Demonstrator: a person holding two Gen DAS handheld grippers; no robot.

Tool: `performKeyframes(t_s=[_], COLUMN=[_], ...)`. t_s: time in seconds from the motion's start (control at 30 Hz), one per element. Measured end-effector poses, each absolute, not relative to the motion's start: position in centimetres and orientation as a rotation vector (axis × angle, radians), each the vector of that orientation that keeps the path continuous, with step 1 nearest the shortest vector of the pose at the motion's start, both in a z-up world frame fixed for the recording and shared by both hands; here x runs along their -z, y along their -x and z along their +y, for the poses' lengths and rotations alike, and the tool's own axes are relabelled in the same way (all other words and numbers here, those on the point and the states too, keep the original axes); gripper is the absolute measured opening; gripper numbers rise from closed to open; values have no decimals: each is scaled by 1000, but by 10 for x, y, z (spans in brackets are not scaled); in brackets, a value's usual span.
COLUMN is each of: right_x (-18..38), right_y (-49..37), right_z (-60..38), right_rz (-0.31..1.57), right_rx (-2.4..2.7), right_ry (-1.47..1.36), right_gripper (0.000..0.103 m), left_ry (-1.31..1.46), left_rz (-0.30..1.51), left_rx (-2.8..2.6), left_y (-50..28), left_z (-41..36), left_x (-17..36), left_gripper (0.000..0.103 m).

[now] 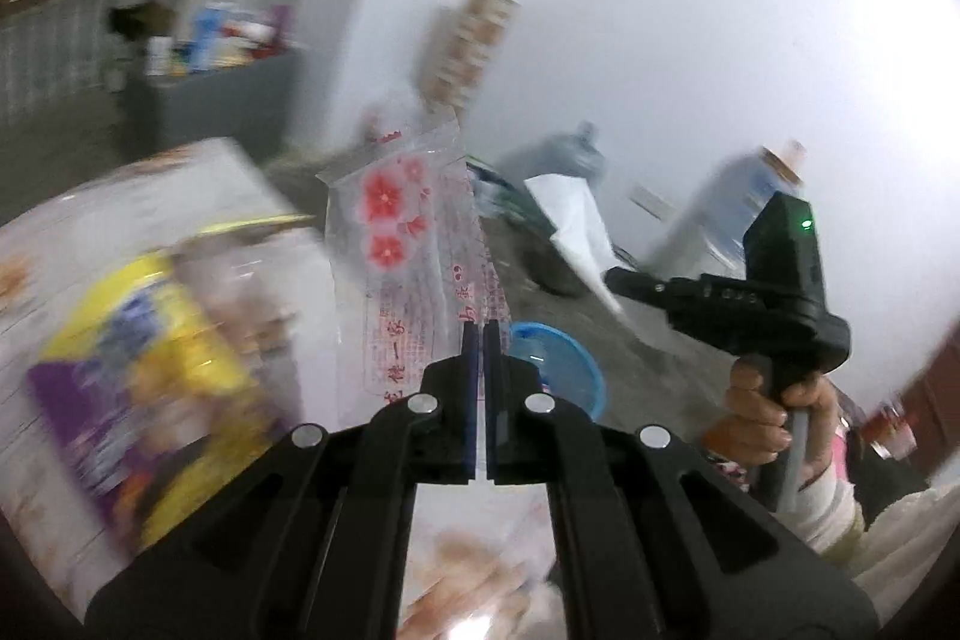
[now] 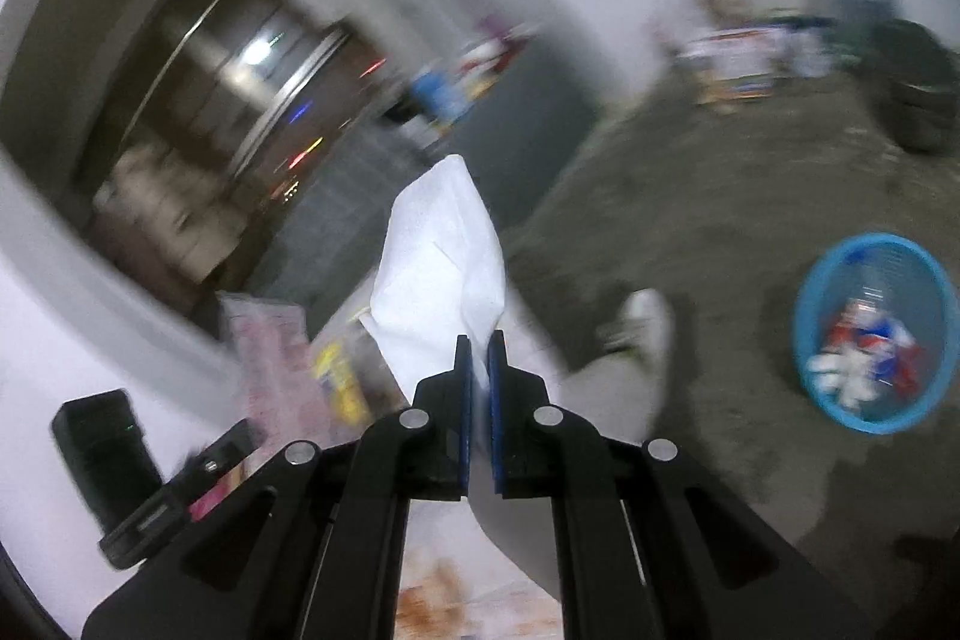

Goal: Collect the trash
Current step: 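Carry the red-print bag and white paper to the blue wastebasket and open both tools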

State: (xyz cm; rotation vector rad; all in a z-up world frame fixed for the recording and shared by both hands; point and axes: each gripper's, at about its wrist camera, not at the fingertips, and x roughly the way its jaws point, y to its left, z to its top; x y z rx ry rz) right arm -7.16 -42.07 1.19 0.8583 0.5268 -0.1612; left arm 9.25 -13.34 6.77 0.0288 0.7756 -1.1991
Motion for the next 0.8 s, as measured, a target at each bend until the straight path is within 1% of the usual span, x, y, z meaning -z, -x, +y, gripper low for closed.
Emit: performKeyframes(t_s=[0.13, 0.27, 0.43, 0.53, 0.6, 0.63, 0.67, 0.7, 0.73, 0.77, 0.8], right_x=[25, 73, 137, 176, 205, 217, 235, 250, 260, 272, 280], right_y=[114, 141, 161, 165, 165, 162, 161, 160, 160, 161, 164], right_z=[-478, -524, -570, -593, -608, -614, -621, -626, -629, -630, -631], right_rz=[494, 480, 497, 510, 536, 555, 586, 614, 636, 662, 672], right_rx=[370, 499, 638, 715, 777, 798, 824, 835, 844, 863, 876], right_ry=[-985, -1138, -1264, -1308, -1325, -1329, -1341, -1354, -1362, -1373, -1376], right_gripper=[6, 6, 6, 6, 7, 9, 16, 30, 36, 39, 39], left_ry=[-125, -231, -335, -385, -370, -351, -346, -347, -347, -345, -338], left_rz=[819, 917, 1072, 1155, 1186, 1197, 1213, 1222, 1234, 1248, 1268], left_rx=[1319, 1401, 1463, 1463, 1473, 1474, 1456, 1434, 1415, 1395, 1379], left_y=[-80, -67, -56, -51, -55, -58, -61, -57, -57, -57, -57], left_z=[-217, -302, -404, -452, -479, -489, -500, -509, -516, -523, -533], left_x=[-55, -23, 37, 77, 100, 111, 124, 136, 145, 152, 159], left_gripper=[0, 0, 0, 0, 1, 3, 10, 18, 23, 29, 34])
